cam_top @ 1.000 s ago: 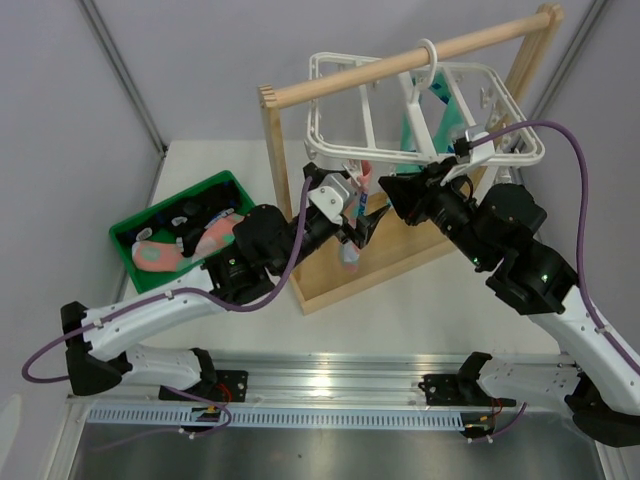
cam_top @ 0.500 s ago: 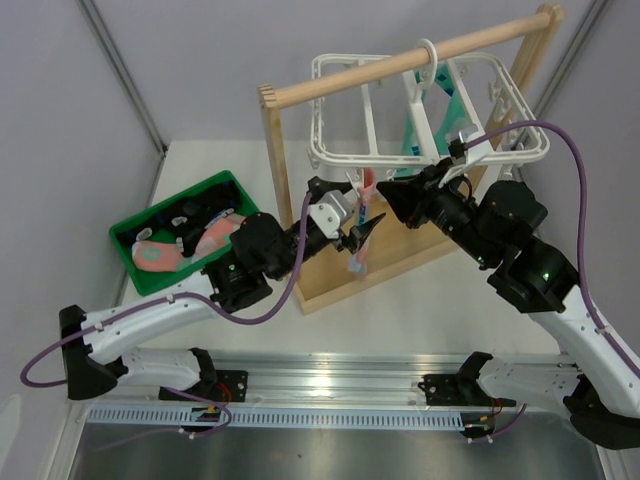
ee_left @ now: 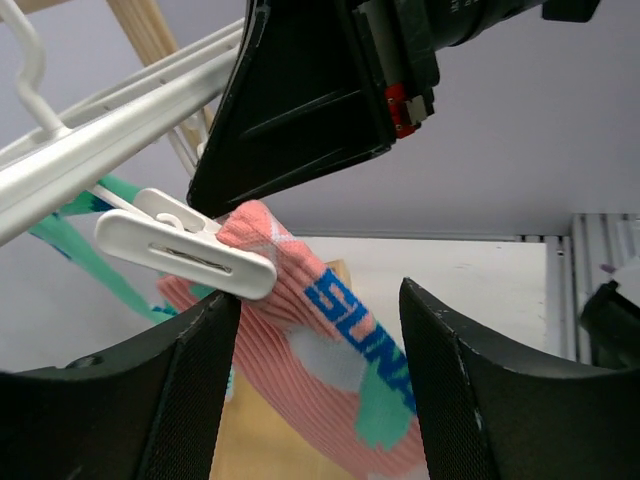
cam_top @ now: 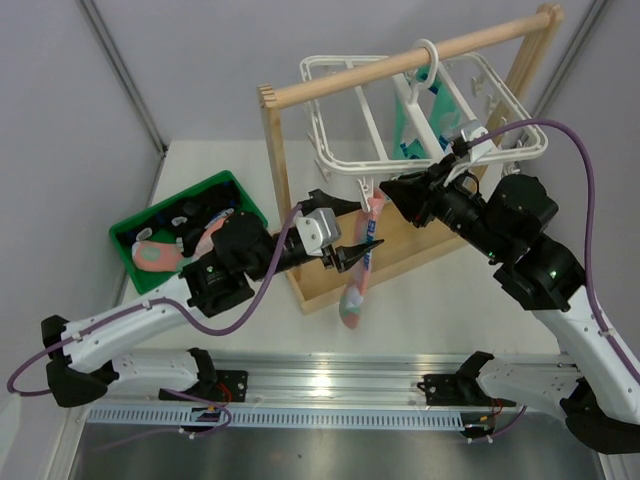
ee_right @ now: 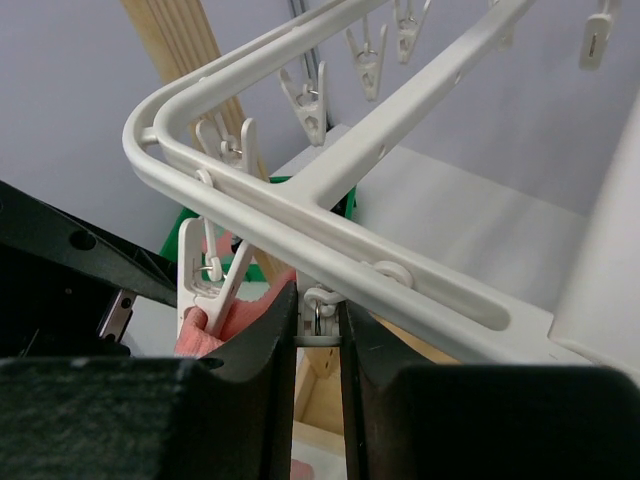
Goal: Clip the socks to the hanger
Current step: Open the clamp at the hanger.
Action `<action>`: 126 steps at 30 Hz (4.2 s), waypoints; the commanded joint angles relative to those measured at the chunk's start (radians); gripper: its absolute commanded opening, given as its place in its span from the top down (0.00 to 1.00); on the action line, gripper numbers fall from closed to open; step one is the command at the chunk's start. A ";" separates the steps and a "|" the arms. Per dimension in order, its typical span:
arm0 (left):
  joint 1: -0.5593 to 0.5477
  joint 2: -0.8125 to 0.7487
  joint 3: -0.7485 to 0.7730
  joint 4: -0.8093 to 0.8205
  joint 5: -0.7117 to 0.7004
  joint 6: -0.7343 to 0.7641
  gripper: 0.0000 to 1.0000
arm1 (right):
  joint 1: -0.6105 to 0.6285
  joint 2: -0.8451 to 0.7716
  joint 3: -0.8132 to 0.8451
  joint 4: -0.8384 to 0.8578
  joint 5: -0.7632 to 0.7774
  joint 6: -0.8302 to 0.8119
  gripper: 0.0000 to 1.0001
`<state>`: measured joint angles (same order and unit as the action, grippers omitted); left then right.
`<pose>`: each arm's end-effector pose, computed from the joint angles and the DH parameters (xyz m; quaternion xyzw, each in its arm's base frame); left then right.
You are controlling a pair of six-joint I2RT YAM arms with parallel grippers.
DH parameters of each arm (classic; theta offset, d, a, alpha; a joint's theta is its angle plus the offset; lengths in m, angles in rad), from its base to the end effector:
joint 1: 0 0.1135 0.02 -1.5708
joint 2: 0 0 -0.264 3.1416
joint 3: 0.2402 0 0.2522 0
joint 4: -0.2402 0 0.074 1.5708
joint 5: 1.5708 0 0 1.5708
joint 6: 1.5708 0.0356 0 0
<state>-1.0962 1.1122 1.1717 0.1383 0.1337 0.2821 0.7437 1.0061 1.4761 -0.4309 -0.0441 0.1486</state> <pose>0.1106 -0.2256 0.4462 0.4420 0.4552 -0.3444 0.6919 0.1310 0.1226 0.5052 -0.2184 0.6579 0.3247 0.6435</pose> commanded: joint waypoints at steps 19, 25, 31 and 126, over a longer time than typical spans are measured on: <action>0.002 -0.083 0.137 -0.206 0.139 -0.172 0.33 | -0.032 0.037 0.050 -0.006 -0.092 -0.014 1.00; 0.001 0.063 0.200 -0.161 0.023 -0.123 0.33 | -0.033 0.040 0.061 -0.016 -0.102 -0.001 1.00; 0.001 0.109 0.195 -0.071 -0.189 -0.100 0.37 | -0.033 0.032 0.064 -0.014 -0.100 0.040 1.00; 0.134 0.072 0.032 0.103 0.163 -0.521 0.94 | -0.058 -0.093 -0.048 0.046 -0.082 0.029 1.00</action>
<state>-0.9634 1.2301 1.1984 0.2646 0.2508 -0.2085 0.6895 0.9119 1.4231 -0.4171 -0.1104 0.2005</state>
